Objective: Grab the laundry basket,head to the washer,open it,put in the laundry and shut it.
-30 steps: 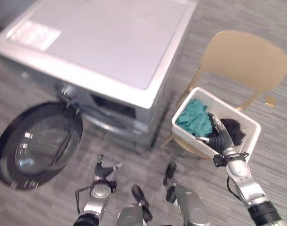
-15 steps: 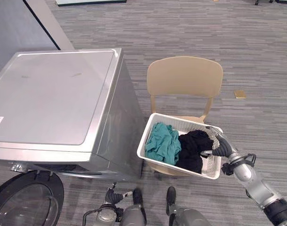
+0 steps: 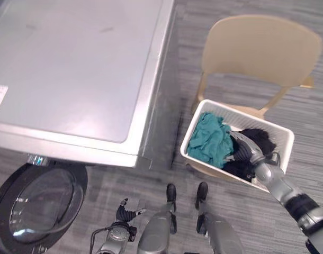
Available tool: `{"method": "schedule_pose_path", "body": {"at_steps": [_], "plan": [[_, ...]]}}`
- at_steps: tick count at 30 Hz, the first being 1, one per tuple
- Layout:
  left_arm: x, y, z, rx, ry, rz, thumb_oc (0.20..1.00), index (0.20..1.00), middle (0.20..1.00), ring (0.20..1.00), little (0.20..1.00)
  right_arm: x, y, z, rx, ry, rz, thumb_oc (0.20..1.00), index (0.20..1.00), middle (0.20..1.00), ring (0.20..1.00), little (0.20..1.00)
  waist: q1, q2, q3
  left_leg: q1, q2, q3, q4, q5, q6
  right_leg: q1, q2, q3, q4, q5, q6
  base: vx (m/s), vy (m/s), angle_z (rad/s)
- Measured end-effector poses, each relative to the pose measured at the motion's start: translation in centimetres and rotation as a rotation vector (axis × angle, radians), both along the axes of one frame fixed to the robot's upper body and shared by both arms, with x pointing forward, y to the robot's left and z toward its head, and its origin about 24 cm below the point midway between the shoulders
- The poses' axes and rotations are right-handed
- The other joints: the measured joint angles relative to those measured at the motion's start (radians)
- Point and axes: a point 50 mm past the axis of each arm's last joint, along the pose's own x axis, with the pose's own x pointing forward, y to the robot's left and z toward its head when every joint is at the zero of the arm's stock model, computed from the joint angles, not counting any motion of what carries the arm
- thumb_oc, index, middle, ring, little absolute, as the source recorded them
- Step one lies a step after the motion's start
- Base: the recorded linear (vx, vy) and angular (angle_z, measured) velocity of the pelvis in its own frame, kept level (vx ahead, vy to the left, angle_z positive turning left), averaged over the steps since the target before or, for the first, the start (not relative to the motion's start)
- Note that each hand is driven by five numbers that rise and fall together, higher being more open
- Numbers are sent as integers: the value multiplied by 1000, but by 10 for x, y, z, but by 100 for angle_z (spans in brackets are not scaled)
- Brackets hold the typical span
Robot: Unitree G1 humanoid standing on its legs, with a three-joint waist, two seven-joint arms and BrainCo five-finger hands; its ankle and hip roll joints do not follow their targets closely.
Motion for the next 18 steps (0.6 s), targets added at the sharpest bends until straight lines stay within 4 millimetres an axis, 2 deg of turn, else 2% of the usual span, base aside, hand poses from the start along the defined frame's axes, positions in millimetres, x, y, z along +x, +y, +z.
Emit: {"method": "schedule_pose_path", "body": {"at_steps": [1, 2, 4, 8, 12, 13, 14, 18], "plan": [[3, 1, 3, 10, -19, -7, 1000, 1000, 1000, 1000, 1000, 8, 4, 3, -10, -14, -7, 1000, 1000, 1000, 1000, 1000, 18, 1, 16, -9, -6, -11, 0, 5, 5, -4, -7, -16, 2, 0, 0, -55, 9, 35], [6, 5, 6, 25, -38, -11, 1000, 1000, 1000, 1000, 1000, 22, 8, 16, -44, -51, -8, 1000, 1000, 1000, 1000, 1000, 28, -4, 33, -34, -9, -23, 1, 5, 4, -25, -10, -23, 3, 2, 3, -39, 0, 32], [15, 5, 12, 30, -69, -21, 1000, 1000, 1000, 1000, 1000, 32, 7, 29, -82, -101, -22, 1000, 1000, 1000, 1000, 1000, 46, -3, 57, -58, -12, -34, 0, 23, 14, -42, -13, -39, 3, 9, 1, -31, -14, 22], [36, 0, 26, 28, -162, -62, 1000, 1000, 1000, 1000, 1000, 52, -8, 40, -203, -127, -140, 1000, 1000, 1000, 1000, 1000, 87, 0, 95, -102, -14, -86, -1, 34, 13, -68, -13, -76, 1, 9, 3, -49, -26, 32], [52, -6, 37, 8, -226, -66, 1000, 1000, 1000, 1000, 1000, 58, -21, 41, -248, -124, -226, 1000, 1000, 1000, 1000, 1000, 105, 4, 110, -119, -17, -113, -1, 41, 9, -71, -13, -95, -7, 8, 4, -37, -44, 22], [60, -6, 42, 13, -253, -64, 1000, 1000, 1000, 1000, 1000, 58, -24, 39, -288, -115, -246, 275, 275, 275, 275, 275, 107, 4, 110, -134, -17, -129, -1, 45, 5, -78, -13, -104, -7, 6, 5, -18, -34, 33], [64, -7, 46, 14, -270, -66, 1000, 1000, 1000, 1000, 1000, 58, -25, 39, -294, -117, -251, 200, 200, 200, 200, 200, 108, 4, 110, -143, -17, -139, -1, 49, 3, -84, -13, -109, -7, 6, 5, -7, -26, 32], [70, -8, 50, 19, -291, -65, 1000, 1000, 1000, 1000, 1000, 58, -22, 40, -268, -137, -267, 200, 200, 200, 200, 200, 107, 5, 110, -148, -19, -145, -2, 54, 2, -85, -13, -122, -8, 6, 5, 1, -11, 10]]}}
